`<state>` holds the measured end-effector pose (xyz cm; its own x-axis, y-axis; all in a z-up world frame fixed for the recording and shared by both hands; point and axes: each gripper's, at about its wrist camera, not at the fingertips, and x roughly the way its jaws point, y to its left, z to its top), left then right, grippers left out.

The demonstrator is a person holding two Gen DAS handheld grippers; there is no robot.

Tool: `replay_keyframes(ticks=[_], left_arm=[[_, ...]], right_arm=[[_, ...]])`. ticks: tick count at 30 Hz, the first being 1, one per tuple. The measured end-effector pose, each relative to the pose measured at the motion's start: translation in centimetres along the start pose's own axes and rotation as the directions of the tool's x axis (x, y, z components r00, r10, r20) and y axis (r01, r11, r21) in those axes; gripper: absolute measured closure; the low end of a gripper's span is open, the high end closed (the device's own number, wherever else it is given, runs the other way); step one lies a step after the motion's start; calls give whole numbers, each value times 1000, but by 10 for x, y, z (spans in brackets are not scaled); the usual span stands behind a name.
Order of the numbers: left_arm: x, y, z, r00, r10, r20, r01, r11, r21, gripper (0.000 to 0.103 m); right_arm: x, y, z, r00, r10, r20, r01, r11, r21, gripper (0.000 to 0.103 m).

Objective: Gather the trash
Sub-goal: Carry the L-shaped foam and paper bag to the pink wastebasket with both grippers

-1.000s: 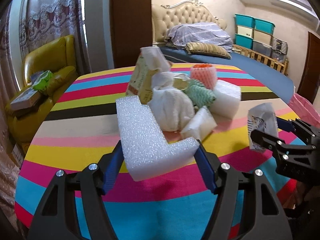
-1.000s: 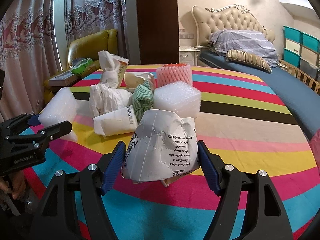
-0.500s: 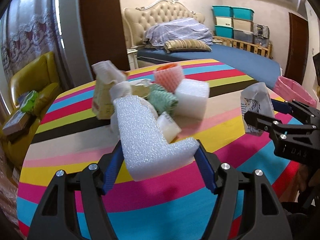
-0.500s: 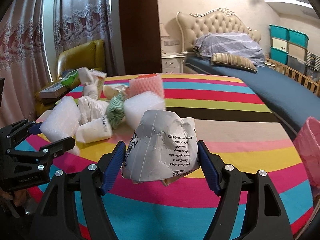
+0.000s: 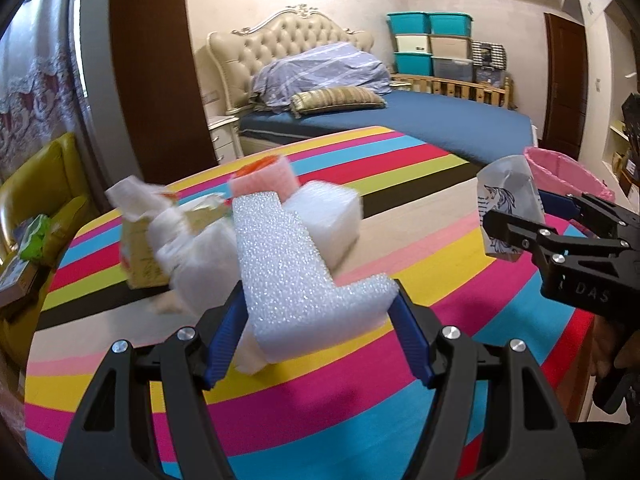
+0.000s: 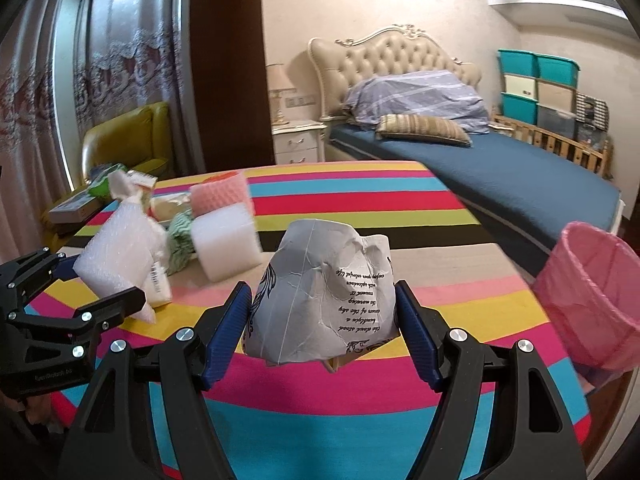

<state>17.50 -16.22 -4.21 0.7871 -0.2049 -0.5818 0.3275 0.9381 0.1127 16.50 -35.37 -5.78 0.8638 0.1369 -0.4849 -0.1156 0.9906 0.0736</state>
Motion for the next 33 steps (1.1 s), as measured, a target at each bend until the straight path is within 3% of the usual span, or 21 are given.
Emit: replay_keyframes(ticks=[12,19,25,33], left_arm=[[22,-59,23,995,-103,16,101,990,100,36],[34,-105,48,982,-188,38,179,970,167,36],[45,-156,80,951,-304,55,286,932,221,36],[68,-242,121,880,-474,27,447,846,291,36]], right_arm=[[-15,-56,0,994,-101,31,98,992,85,34],[-28,-100,0,981,-185,48,178,976,124,34],[-47,-151,-3,956,-287,66,274,947,166,34],[-65,-227,-11,907,-414,75,394,898,194,34]])
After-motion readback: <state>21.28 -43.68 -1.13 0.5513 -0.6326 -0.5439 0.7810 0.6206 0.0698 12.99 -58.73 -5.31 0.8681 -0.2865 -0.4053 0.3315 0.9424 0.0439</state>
